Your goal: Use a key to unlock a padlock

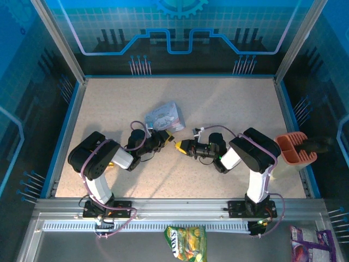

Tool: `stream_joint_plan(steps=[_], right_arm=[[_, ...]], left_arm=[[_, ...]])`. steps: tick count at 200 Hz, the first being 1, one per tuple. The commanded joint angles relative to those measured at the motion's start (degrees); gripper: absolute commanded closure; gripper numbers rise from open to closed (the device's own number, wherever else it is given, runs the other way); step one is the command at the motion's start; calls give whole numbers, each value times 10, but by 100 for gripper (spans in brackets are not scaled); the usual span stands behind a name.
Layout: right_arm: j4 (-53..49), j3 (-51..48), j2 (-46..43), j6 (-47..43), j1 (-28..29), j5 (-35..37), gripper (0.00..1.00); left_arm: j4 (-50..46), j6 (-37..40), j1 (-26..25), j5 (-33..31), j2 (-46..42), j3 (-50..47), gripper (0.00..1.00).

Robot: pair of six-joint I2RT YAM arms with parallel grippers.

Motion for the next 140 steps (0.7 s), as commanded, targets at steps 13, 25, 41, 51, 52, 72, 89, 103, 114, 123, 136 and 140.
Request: stream_joint_plan(steps=[13, 25, 41, 51, 52, 72, 89, 103, 114, 123, 136, 140], right_arm=[[38, -7, 6, -9, -10, -20, 100], [38, -9, 2, -13, -10, -19, 100], [39, -5, -1, -8, -11, -26, 100], [39, -3, 0, -7, -11, -30, 100], [39, -3, 0, -6, -11, -30, 100], [39, -4, 3, -5, -11, -30, 100], [39, -3, 1, -4, -11, -30, 100], [39, 0, -1, -3, -11, -33, 100], [39, 1, 0, 0, -11, -34, 100], [39, 4, 1, 3, -11, -34, 100], [39, 5, 0, 4, -10, -35, 100], [39, 5, -2, 4, -10, -34, 100]], left_arm=[[6, -26, 1, 24, -8, -3, 98], [6, -28, 1, 25, -10, -1, 98], [5, -32, 0, 25, -15, -1, 98], [3, -33, 0, 25, -21, -2, 98], [2, -33, 0, 25, -22, -2, 98], [-10, -32, 0, 26, -34, 1, 98], [-10, -34, 0, 26, -39, 1, 98], [-13, -36, 0, 26, -42, 2, 98], [-12, -40, 0, 26, -45, 2, 98], [-9, -42, 0, 25, -47, 2, 98], [-9, -43, 0, 25, -52, 2, 98], [-9, -43, 0, 25, -53, 1, 98]])
